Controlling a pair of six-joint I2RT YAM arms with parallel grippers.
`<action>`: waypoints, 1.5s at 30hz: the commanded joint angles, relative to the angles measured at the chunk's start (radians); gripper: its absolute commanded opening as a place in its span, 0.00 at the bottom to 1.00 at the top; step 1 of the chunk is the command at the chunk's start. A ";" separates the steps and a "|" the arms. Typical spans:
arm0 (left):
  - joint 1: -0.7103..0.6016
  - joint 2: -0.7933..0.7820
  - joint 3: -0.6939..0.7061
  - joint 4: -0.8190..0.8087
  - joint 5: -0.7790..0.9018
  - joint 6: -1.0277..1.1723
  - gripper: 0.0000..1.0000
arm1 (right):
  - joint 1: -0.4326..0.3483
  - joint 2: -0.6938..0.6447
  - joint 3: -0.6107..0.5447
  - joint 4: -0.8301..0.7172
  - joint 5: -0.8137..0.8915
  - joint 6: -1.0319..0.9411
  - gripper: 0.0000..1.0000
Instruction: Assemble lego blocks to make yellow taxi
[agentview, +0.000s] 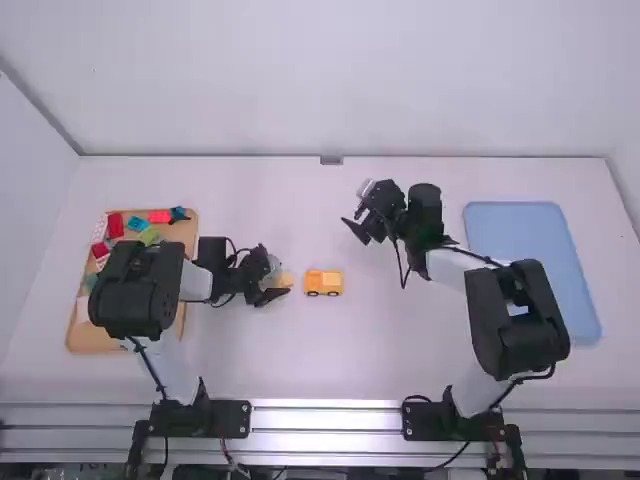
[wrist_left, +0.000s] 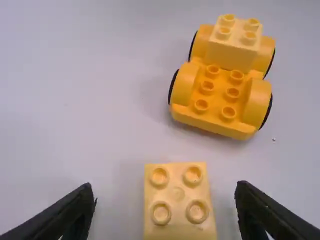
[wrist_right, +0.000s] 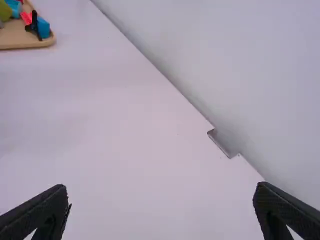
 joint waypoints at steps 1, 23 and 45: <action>-0.002 0.012 -0.028 0.029 -0.034 -0.020 0.70 | 0.002 -0.001 -0.008 0.000 -0.010 0.002 0.98; -0.017 0.011 -0.074 0.144 -0.037 -0.037 0.29 | 0.003 -0.001 -0.008 -0.017 -0.009 0.015 0.98; -0.105 -0.158 0.137 -0.262 0.127 0.052 0.14 | 0.003 0.157 -0.131 -0.276 -0.618 -0.415 0.98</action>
